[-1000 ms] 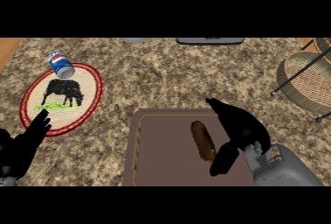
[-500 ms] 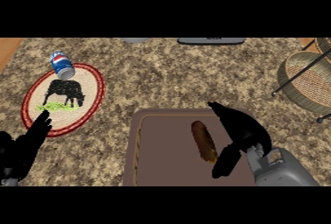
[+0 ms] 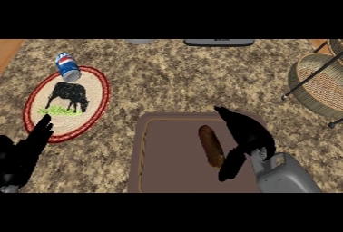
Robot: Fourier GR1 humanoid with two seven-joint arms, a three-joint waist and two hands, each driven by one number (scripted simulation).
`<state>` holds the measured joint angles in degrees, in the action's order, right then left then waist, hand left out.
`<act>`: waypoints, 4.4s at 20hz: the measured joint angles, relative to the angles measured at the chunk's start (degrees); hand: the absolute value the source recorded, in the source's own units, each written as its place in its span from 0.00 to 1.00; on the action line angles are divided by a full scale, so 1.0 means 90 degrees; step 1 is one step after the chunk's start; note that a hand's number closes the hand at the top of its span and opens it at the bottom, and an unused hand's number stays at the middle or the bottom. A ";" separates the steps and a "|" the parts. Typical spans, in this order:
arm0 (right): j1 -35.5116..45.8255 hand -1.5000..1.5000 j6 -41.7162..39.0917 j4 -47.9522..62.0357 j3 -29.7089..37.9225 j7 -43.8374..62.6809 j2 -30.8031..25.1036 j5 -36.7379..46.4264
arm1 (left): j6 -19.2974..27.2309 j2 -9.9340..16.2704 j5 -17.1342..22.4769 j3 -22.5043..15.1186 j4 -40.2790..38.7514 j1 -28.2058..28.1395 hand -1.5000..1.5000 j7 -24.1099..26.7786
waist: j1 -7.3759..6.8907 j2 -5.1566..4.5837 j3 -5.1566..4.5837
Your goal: Pick the sweet potato from the tray and place it in the tiered basket
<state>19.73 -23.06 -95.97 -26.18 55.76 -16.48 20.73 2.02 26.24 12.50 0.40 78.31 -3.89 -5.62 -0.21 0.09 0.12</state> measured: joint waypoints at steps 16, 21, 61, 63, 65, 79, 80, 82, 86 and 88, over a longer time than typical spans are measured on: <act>-0.0142 0.00 0.0082 0.1282 0.0239 -0.0694 0.0981 0.1211 | -0.0263 -0.0450 -0.0521 0.0424 -0.0199 0.0207 0.50 0.0041 | -0.0001 0.0021 0.0001; -0.0233 1.00 0.0031 0.1423 0.0273 -0.0858 0.1151 0.1443 | -0.0386 -0.0515 -0.0559 0.0532 -0.0023 0.0144 0.50 -0.0202 | 0.0012 0.0072 -0.0051; 0.4966 1.00 0.2907 0.3959 0.1830 0.1439 0.1649 0.6077 | -0.0640 -0.0711 -0.0847 0.0744 -0.0045 0.0236 0.50 -0.0195 | -0.0096 0.0006 -0.0006; 0.5085 1.00 0.2954 0.3978 0.2103 0.1376 0.1554 0.6219 | -0.0682 -0.0690 -0.0813 0.0770 -0.0024 0.0225 0.50 -0.0238 | -0.0080 0.0001 -0.0005; 0.5168 1.00 0.2991 0.3984 0.2361 0.1265 0.1397 0.6316 | -0.0616 -0.0739 -0.0862 0.0764 -0.0022 0.0215 0.50 -0.0224 | -0.0061 -0.0001 0.0002; 0.5167 1.00 0.4288 0.5062 0.3923 -0.0138 -0.0043 0.6154 | -0.0689 -0.0821 -0.0948 0.0805 -0.0012 0.0248 0.50 -0.0104 | -0.0107 -0.0045 0.0005; 0.5186 1.00 0.4472 0.5062 0.4075 -0.0293 -0.0116 0.5992 | -0.0701 -0.0821 -0.0948 0.0802 -0.0014 0.0261 0.50 -0.0125 | -0.0107 -0.0049 0.0007; 0.5154 1.00 0.4918 0.5260 0.4366 -0.0696 -0.0303 0.5704 | -0.0694 -0.0833 -0.0953 0.0803 0.0004 0.0276 0.50 -0.0159 | -0.0131 -0.0064 0.0004; 0.5239 1.00 0.5519 0.5890 0.4812 -0.1449 -0.0622 0.5193 | -0.0730 -0.0819 -0.0950 0.0840 -0.0050 0.0382 0.50 -0.0225 | -0.0147 -0.0072 0.0003; 0.5264 1.00 0.5736 0.6223 0.5011 -0.1844 -0.0813 0.4959 | -0.0819 -0.0781 -0.0935 0.0885 -0.0120 0.0352 0.50 -0.0095 | -0.0158 -0.0074 0.0004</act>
<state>67.11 28.57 -39.96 18.92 39.17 -23.80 65.37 -5.35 19.21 4.09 8.37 77.23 -0.73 -6.47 -1.63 -0.58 0.16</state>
